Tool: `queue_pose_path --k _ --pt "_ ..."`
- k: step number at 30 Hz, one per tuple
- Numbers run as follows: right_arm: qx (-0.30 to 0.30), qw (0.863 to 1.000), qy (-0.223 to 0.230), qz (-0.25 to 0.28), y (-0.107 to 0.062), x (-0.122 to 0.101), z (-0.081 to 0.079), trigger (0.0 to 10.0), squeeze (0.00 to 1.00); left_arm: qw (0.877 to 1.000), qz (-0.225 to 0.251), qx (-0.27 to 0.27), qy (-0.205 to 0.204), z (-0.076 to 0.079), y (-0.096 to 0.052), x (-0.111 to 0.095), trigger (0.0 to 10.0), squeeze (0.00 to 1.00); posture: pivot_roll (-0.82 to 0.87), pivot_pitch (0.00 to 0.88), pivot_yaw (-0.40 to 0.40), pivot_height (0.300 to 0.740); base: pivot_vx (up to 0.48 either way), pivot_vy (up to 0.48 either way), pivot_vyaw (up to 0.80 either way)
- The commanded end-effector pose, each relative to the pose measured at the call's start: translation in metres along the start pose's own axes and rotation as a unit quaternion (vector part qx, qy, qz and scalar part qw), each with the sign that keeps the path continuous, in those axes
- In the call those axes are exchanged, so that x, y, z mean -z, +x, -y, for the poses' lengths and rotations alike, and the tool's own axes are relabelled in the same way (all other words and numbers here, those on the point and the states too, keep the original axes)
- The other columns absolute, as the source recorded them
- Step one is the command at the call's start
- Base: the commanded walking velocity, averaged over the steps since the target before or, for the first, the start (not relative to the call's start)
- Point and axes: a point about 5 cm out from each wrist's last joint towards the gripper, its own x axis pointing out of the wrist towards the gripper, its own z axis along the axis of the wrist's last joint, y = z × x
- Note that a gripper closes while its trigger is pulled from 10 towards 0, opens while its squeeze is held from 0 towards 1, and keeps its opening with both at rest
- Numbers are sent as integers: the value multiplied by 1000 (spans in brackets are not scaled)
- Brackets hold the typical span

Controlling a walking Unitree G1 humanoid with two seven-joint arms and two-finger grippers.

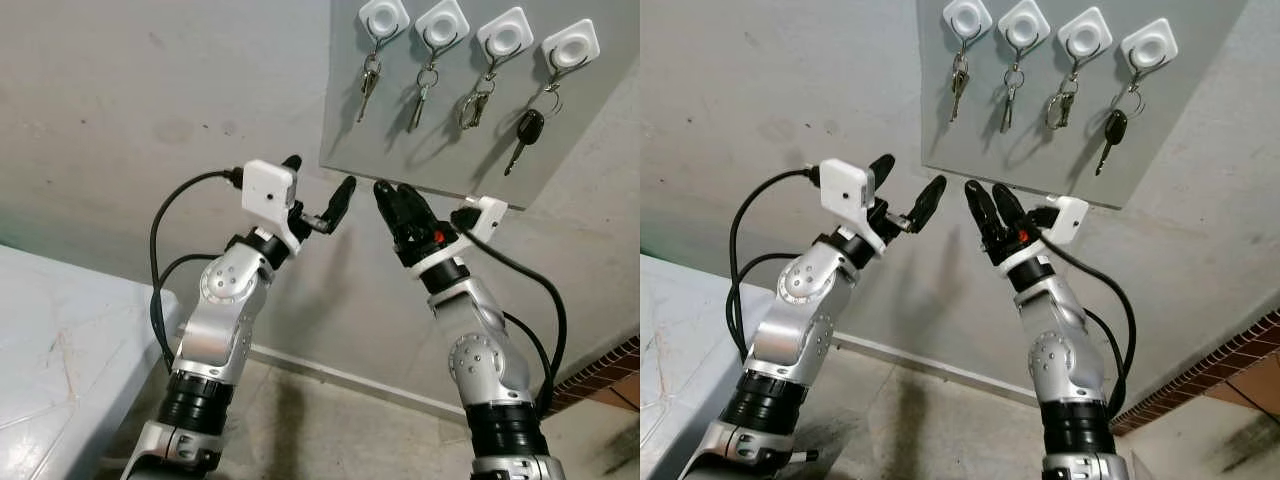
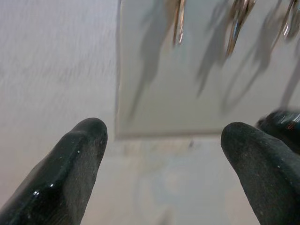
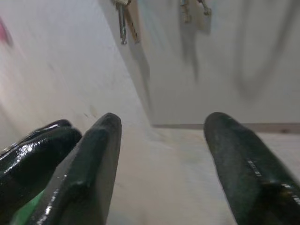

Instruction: Hang keys on a hook

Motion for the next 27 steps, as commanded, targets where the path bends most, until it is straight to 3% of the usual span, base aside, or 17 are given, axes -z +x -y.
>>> queue_pose_path --k 1,8,19,22,24,26,27 --pt "31 998 -44 -17 -13 7 13 10000 1000 1000 -27 0 9 2 -7 16 10000 0 137 98 -19 740 0 0 0" --pt "98 989 -88 -65 -44 32 38 10000 1000 997 -72 -9 7 6 -24 49 10000 0 135 94 -17 740 0 0 0" --pt "158 967 -89 -182 -98 89 54 10000 1000 983 -181 -4 38 16 -57 110 10000 0 126 72 -9 740 0 0 0" --pt "190 949 -89 -234 -124 109 60 10000 1000 968 -249 -21 34 15 -82 140 10000 0 121 63 -2 740 0 0 0" --pt "195 946 -92 -243 -127 111 61 10000 1000 965 -260 -24 33 15 -87 145 10000 0 119 60 0 740 0 0 0" --pt "212 932 -96 -278 -143 122 64 10000 1000 948 -315 -39 31 15 -109 165 10000 0 117 55 4 740 0 0 0" --pt "213 931 -97 -281 -144 123 64 10000 1000 945 -323 -41 31 15 -112 167 10000 0 115 54 5 740 0 0 0"
